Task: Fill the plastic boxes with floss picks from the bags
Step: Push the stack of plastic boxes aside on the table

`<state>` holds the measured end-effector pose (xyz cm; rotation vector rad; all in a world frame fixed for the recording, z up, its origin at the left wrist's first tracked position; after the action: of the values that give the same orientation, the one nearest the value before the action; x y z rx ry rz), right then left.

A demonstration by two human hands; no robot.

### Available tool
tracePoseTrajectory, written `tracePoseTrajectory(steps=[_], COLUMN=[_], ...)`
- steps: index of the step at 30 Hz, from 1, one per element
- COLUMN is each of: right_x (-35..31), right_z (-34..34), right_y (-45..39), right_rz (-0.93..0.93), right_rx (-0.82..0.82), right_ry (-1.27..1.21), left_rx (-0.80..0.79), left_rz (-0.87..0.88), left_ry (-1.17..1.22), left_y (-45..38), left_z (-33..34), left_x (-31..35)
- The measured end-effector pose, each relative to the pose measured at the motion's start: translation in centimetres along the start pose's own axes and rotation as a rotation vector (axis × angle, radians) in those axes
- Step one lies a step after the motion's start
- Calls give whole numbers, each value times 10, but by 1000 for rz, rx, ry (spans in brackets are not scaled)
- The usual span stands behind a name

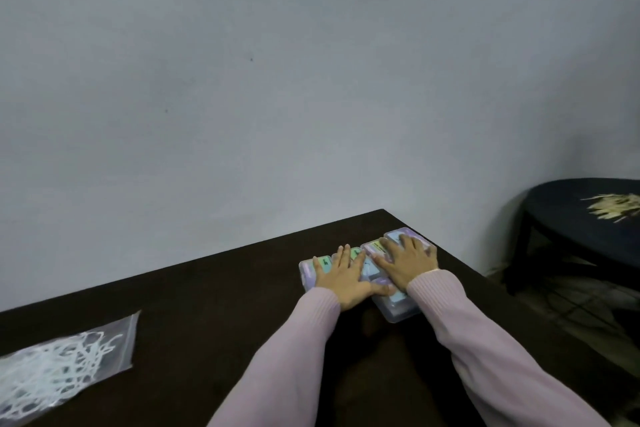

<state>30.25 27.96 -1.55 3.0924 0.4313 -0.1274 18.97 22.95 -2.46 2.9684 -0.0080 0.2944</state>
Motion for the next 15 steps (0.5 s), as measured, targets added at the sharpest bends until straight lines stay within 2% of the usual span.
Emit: tracePoseTrajectory(steps=[4,12,15], right_x=[16,42,43], right_z=[-5,-4,-6], right_y=[5,-10,-9], right_rz=[-16,50,40], right_rx=[-2,130,155], right_ry=[63,-82,-139], left_rx=[38,79,145], left_rz=[13,10,23], left_ry=[-20,54,145], left_y=[-9,-28,-31], left_z=[4,9,8], left_x=[17,35,35])
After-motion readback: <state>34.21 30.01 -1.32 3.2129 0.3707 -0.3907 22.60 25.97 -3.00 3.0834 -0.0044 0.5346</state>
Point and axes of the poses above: each hand's wrist, its own y-axis away from the middle knuckle, its own z-axis out of the palm, x = y × z, the point moved 5 cm from there along -y, towards the middle knuckle, and after that the axes turned 4 degrees about -y, right-handed, at the moved point
